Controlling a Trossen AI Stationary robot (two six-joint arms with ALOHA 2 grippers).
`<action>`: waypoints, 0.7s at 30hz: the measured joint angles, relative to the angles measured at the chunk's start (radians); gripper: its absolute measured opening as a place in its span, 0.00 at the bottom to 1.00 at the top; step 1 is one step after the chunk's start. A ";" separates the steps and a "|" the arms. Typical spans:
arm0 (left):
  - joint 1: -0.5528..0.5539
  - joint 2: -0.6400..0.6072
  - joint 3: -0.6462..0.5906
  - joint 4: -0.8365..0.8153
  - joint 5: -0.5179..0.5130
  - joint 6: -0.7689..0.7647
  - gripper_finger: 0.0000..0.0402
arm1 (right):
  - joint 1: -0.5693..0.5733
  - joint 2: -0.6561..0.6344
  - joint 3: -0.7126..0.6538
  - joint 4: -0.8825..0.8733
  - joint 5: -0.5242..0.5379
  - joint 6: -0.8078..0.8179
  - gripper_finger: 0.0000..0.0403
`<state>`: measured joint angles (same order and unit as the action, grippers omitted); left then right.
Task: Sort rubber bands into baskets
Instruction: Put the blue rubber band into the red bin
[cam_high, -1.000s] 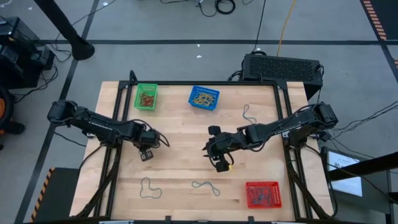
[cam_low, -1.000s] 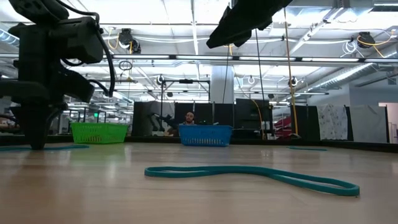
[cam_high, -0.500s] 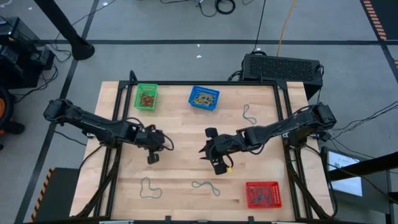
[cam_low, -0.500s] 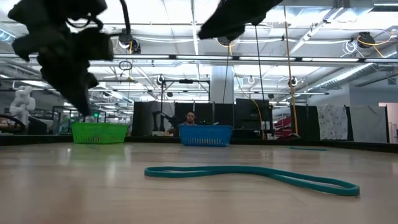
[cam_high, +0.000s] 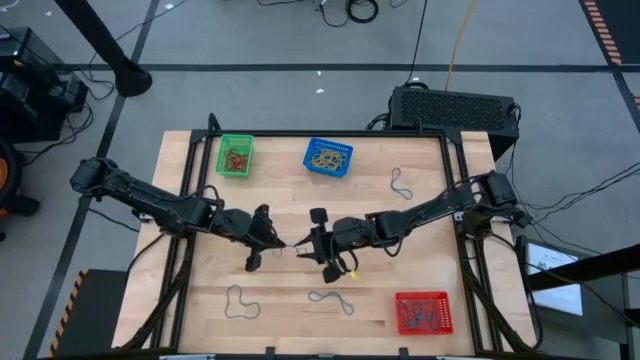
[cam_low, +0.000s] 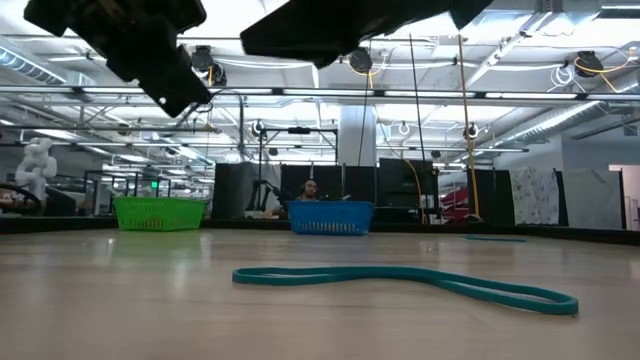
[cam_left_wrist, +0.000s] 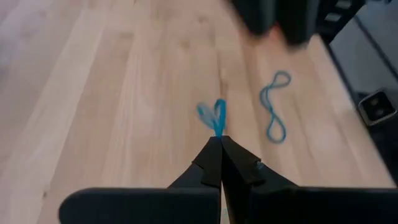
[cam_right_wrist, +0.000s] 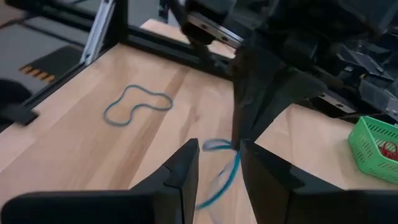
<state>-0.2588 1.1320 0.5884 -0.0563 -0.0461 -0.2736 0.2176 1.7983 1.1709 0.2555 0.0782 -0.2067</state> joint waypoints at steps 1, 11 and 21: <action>0.000 0.000 0.000 0.014 0.002 0.001 0.00 | -0.005 0.012 0.000 0.023 0.001 0.008 0.28; 0.000 0.000 0.000 0.058 0.004 0.020 0.00 | -0.037 0.079 0.000 0.117 0.001 0.092 0.28; 0.000 0.000 0.000 0.076 0.005 0.028 0.00 | -0.048 0.100 0.000 0.145 -0.001 0.091 0.28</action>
<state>-0.2588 1.1316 0.5888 0.0202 -0.0413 -0.2455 0.1699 1.8984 1.1709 0.4009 0.0776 -0.1155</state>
